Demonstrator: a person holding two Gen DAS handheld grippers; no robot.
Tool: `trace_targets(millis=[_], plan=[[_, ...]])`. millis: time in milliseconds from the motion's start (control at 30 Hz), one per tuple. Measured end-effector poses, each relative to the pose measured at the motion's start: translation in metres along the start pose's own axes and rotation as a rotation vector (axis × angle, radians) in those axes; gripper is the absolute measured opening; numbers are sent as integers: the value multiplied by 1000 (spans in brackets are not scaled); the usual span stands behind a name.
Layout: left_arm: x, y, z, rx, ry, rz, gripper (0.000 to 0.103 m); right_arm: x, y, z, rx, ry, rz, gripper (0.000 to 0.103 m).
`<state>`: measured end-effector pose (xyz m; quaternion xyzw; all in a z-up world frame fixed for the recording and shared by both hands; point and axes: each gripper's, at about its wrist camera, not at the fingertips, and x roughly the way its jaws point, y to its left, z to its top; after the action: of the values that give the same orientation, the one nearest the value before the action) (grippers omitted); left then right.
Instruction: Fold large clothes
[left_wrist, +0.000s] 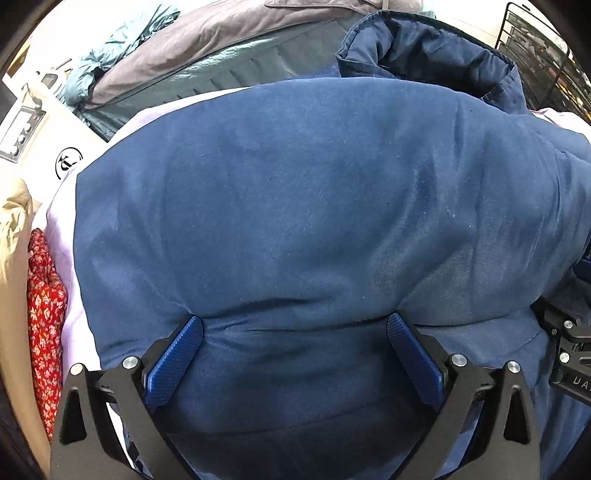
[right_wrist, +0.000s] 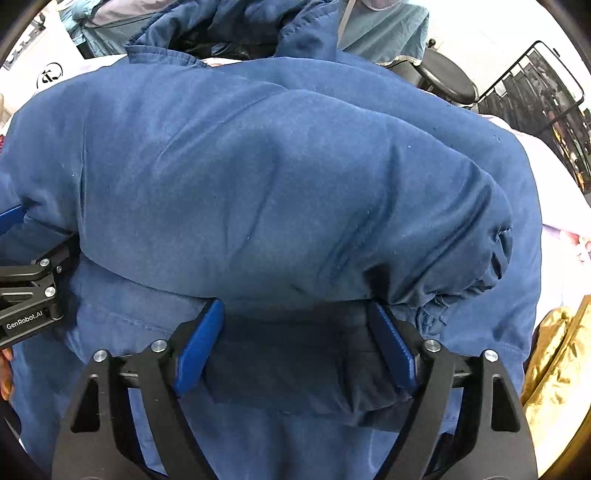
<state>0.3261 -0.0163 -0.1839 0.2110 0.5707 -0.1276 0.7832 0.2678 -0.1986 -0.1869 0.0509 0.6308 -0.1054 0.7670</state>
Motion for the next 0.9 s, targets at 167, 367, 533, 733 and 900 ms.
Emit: trace_targets(millis=[167,367,533,733,900], plan=[[3,-4,-1,1,-7,20,98,0,2,-1,15,-11,-12,82],[-3,-6,-8,-1,-3,23,98,-6,6,-11,18,-56,0,83],[-21,-1,-10,6,1,-9,96,-23,-2,-16,30,-7,54,83],[-78,16,-62,33,-128,-85,96,-78,-5,-63,2,-133,114,83],[-98,32,-133,61,-94,-102,96,-96,-21,-131,0,-121,137,83]])
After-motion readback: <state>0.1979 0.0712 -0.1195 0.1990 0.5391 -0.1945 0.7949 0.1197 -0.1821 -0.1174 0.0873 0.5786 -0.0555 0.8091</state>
